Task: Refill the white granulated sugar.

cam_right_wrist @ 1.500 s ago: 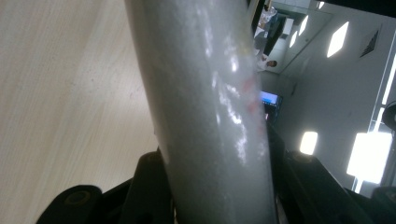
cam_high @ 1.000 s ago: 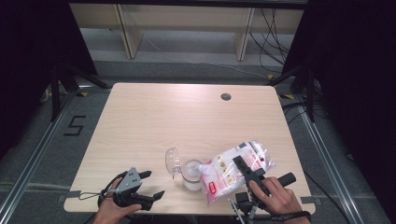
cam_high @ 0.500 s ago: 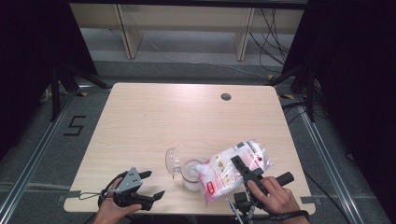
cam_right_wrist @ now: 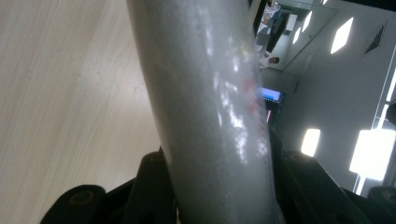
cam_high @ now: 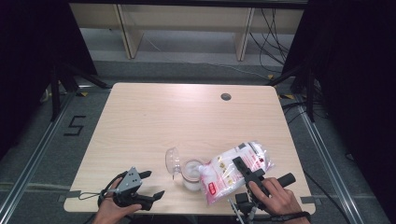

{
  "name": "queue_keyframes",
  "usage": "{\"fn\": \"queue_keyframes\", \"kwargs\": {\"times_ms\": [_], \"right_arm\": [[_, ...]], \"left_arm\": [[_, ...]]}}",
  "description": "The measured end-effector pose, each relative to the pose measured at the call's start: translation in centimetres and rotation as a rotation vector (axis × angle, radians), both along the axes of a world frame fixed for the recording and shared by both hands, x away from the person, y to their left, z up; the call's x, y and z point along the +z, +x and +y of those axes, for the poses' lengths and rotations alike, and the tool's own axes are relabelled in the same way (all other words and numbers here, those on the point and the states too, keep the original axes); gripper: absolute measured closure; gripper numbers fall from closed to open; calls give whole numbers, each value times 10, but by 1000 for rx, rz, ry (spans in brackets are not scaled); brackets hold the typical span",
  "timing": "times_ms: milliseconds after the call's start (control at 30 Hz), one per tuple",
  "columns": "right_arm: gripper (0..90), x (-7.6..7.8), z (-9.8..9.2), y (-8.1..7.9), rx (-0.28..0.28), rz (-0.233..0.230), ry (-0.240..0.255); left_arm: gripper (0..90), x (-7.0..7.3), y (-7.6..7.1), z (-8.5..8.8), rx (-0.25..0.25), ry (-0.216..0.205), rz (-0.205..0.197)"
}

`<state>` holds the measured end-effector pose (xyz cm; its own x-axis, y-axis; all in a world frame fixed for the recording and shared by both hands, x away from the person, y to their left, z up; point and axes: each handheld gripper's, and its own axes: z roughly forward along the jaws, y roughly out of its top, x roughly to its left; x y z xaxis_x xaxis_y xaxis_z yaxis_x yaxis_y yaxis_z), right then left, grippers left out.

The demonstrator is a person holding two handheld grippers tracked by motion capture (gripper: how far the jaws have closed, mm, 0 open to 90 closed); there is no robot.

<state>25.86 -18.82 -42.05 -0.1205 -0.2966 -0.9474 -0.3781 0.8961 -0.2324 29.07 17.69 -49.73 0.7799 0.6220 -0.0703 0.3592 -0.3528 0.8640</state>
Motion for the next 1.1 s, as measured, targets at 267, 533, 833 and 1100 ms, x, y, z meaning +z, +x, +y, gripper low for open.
{"fn": "queue_keyframes", "kwargs": {"times_ms": [267, 533, 833, 1100], "right_arm": [[688, 2, 5, 3, 20, -11, -9], [690, 2, -4, 4, -15, -9, 2], [691, 1, -2, 0, -6, 4, 3], [692, 0, 5, 0, 7, 14, 8]], "left_arm": [[157, 0, 0, 0, -6, 12, -1], [157, 0, 0, 0, 0, 2, 0], [157, 0, 0, 0, -1, 1, 1], [157, 0, 0, -1, -1, 1, 1]]}}
